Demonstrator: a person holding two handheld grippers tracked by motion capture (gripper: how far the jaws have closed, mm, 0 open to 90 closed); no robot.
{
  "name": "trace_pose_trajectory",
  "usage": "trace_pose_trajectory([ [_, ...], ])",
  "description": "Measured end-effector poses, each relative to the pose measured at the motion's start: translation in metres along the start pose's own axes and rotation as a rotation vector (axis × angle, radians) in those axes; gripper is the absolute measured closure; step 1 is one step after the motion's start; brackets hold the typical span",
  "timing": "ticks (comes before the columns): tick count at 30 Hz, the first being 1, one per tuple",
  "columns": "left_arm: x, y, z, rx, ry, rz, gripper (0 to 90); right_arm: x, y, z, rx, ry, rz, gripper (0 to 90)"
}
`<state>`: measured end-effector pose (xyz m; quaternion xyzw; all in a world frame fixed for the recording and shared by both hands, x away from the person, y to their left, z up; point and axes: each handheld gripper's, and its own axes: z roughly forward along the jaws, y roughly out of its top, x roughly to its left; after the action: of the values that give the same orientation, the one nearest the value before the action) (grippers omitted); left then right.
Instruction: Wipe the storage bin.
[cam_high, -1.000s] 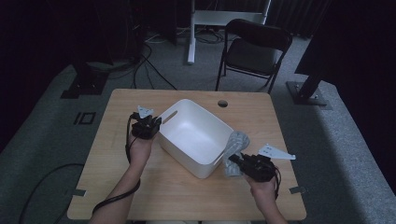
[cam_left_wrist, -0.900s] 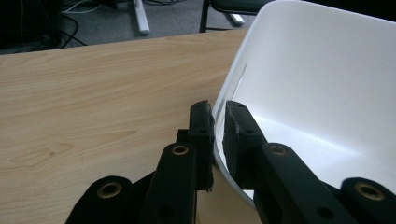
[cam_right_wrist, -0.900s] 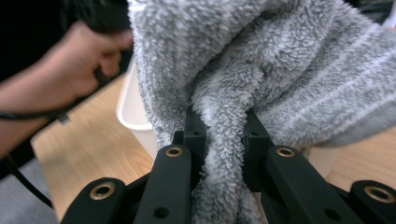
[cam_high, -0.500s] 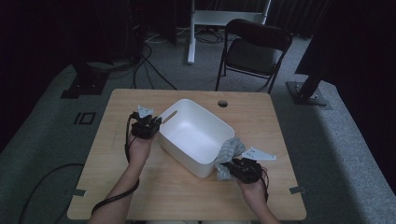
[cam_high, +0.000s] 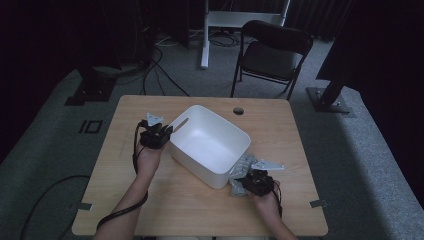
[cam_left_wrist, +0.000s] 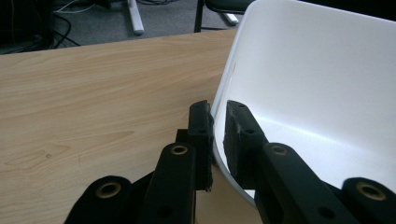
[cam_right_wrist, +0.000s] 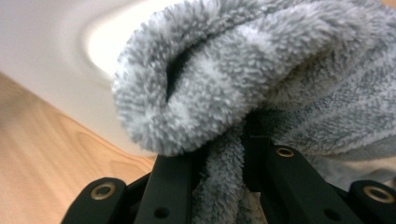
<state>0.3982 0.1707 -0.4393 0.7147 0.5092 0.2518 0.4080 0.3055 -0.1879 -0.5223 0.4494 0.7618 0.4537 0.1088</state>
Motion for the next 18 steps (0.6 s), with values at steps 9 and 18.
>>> trace_pose_trajectory([
  [9, 0.000, 0.000, 0.000, -0.003, 0.023, -0.019, 81.0, -0.009, -0.007, 0.010, 0.047, 0.008, 0.046, 77.7],
  [18, -0.002, 0.001, 0.000, 0.003, 0.042, -0.019, 81.3, 0.004, 0.020, -0.059, -0.208, 0.084, 0.049, 77.6],
])
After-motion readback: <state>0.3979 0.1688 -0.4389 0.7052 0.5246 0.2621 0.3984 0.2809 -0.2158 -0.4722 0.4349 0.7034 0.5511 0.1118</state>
